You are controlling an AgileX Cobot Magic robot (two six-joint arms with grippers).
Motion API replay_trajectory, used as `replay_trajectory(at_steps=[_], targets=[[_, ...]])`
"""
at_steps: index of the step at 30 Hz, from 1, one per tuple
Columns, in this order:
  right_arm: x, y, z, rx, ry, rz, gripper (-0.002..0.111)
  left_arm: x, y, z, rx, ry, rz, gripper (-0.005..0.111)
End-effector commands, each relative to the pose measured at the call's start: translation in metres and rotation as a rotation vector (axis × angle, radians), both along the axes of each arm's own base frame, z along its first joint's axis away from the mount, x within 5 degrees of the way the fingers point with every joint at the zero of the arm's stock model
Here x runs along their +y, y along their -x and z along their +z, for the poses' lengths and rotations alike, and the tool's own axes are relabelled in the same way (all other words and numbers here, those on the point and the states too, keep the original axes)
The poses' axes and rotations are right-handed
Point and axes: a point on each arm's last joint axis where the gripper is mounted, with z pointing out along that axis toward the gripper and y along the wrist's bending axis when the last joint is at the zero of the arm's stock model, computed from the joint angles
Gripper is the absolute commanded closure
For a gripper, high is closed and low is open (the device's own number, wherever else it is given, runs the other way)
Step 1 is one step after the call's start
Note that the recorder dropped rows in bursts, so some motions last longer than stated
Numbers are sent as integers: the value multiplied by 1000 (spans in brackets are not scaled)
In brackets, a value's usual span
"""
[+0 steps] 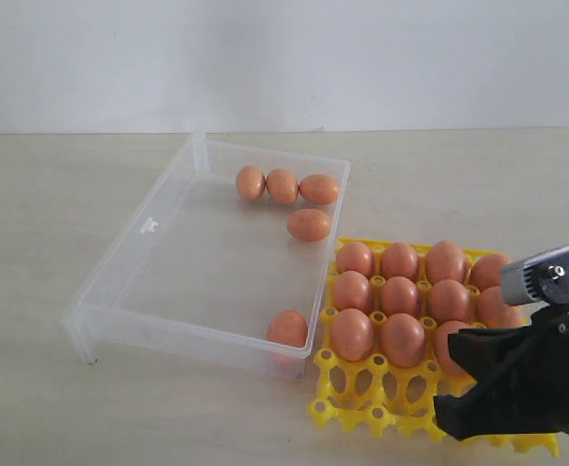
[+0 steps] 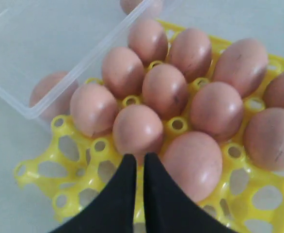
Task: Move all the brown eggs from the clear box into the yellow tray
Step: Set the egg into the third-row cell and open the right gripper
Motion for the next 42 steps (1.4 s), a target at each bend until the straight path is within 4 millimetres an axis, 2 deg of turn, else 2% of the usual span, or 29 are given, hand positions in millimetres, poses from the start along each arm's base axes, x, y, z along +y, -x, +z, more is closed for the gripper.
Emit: replay_trajectory(at_steps=[1, 4, 6, 8, 11, 24, 28, 35, 42], targets=[[-5, -5, 6, -102, 34, -33, 109, 0, 0, -1, -2, 11, 7, 103], [-9, -13, 0, -103, 57, -125, 109, 0, 0, -1, -2, 11, 7, 103], [-6, -10, -12, 14, 53, -118, 109, 0, 0, -1, -2, 11, 7, 103], [-2, -4, -17, 94, 37, -68, 109, 0, 0, -1, -2, 11, 7, 103], [-3, -4, -14, 67, 38, -71, 109, 0, 0, -1, -2, 11, 7, 103], [-1, -9, -28, 92, 133, -34, 109, 0, 0, -1, -2, 11, 7, 103], [1, -9, -27, 73, 167, 24, 109, 0, 0, -1, -2, 11, 7, 103], [1, -9, -27, 63, 168, 19, 109, 0, 0, -1, -2, 11, 7, 103], [-2, -16, -19, -43, 175, -24, 109, 0, 0, -1, -2, 11, 7, 103]])
